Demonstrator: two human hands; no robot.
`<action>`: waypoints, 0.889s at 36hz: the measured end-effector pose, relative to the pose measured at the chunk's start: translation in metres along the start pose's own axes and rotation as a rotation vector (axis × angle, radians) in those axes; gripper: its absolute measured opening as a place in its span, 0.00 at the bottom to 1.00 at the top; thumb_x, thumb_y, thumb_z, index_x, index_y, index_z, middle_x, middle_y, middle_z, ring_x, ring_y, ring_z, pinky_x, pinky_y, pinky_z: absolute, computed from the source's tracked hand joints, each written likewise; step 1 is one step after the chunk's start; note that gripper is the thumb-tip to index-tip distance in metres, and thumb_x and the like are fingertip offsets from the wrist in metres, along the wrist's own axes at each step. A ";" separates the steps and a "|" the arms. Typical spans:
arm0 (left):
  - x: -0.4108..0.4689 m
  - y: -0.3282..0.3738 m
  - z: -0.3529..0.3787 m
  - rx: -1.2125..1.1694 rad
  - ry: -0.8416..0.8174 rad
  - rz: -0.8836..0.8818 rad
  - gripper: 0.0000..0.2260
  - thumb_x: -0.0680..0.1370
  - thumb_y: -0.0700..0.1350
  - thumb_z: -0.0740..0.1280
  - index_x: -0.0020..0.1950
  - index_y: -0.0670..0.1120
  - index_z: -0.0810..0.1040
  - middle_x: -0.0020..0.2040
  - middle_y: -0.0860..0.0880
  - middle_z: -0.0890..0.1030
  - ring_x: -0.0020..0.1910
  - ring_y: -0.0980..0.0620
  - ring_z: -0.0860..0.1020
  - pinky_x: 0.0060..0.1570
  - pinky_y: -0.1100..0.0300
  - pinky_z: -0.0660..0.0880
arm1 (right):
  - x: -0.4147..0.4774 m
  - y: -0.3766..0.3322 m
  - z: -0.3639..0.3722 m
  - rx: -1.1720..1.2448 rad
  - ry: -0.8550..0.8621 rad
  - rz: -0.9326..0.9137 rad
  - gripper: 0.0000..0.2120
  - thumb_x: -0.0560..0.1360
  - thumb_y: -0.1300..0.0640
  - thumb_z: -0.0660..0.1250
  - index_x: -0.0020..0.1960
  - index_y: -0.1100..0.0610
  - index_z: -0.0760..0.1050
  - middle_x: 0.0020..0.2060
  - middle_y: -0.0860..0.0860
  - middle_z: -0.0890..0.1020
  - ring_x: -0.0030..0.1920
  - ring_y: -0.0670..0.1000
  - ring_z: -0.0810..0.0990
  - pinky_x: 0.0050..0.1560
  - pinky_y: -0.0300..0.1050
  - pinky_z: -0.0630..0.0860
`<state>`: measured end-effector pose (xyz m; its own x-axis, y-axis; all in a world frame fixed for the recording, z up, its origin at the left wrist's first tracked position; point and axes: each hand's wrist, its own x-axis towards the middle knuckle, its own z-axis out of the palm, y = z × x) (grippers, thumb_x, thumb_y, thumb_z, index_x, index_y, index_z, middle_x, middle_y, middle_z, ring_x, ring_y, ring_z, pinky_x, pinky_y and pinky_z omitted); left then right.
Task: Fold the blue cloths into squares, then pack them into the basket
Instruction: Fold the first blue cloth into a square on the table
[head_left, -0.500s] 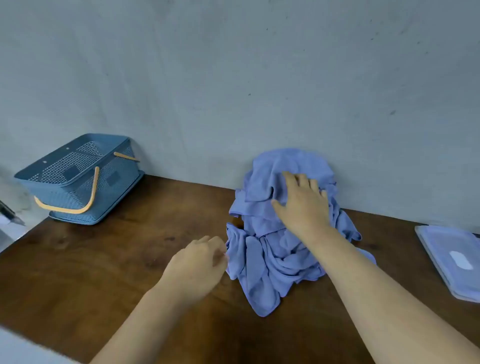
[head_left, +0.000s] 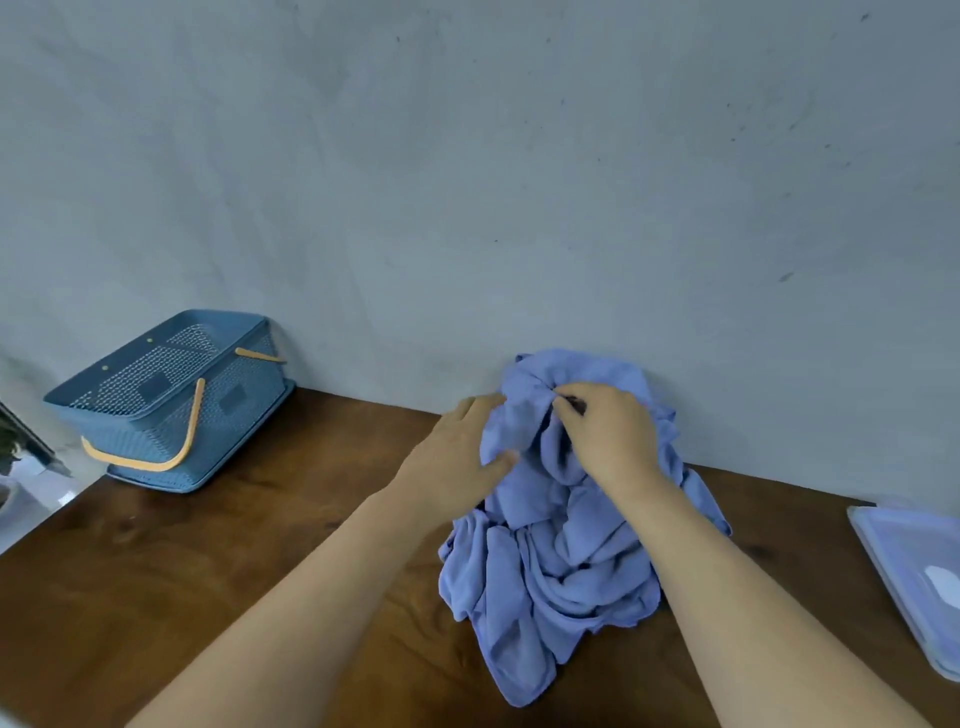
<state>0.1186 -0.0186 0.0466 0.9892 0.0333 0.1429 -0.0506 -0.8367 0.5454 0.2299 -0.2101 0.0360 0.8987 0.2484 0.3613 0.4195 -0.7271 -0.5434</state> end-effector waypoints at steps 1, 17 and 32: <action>0.010 0.001 -0.004 -0.036 -0.011 0.038 0.34 0.82 0.56 0.70 0.84 0.56 0.57 0.81 0.62 0.58 0.79 0.53 0.62 0.71 0.58 0.67 | 0.002 -0.003 -0.002 0.138 0.026 0.019 0.09 0.83 0.49 0.66 0.50 0.44 0.85 0.38 0.43 0.85 0.39 0.46 0.82 0.40 0.51 0.81; 0.092 -0.022 -0.107 -0.467 0.200 0.029 0.04 0.85 0.46 0.69 0.57 0.47 0.81 0.45 0.57 0.85 0.45 0.60 0.83 0.44 0.67 0.76 | 0.055 -0.084 -0.007 0.587 -0.081 -0.084 0.20 0.81 0.48 0.69 0.72 0.38 0.71 0.66 0.36 0.76 0.65 0.40 0.76 0.65 0.48 0.77; 0.000 -0.194 -0.108 0.182 -0.170 -0.355 0.40 0.70 0.69 0.73 0.78 0.57 0.67 0.75 0.56 0.70 0.77 0.48 0.69 0.71 0.52 0.69 | -0.003 -0.125 0.149 0.066 -0.627 -0.288 0.29 0.83 0.47 0.65 0.81 0.45 0.61 0.74 0.50 0.72 0.70 0.59 0.74 0.64 0.58 0.76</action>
<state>0.1131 0.2025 0.0299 0.9501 0.2588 -0.1742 0.3073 -0.8727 0.3794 0.1941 -0.0244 -0.0104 0.6460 0.7633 0.0028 0.6415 -0.5410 -0.5438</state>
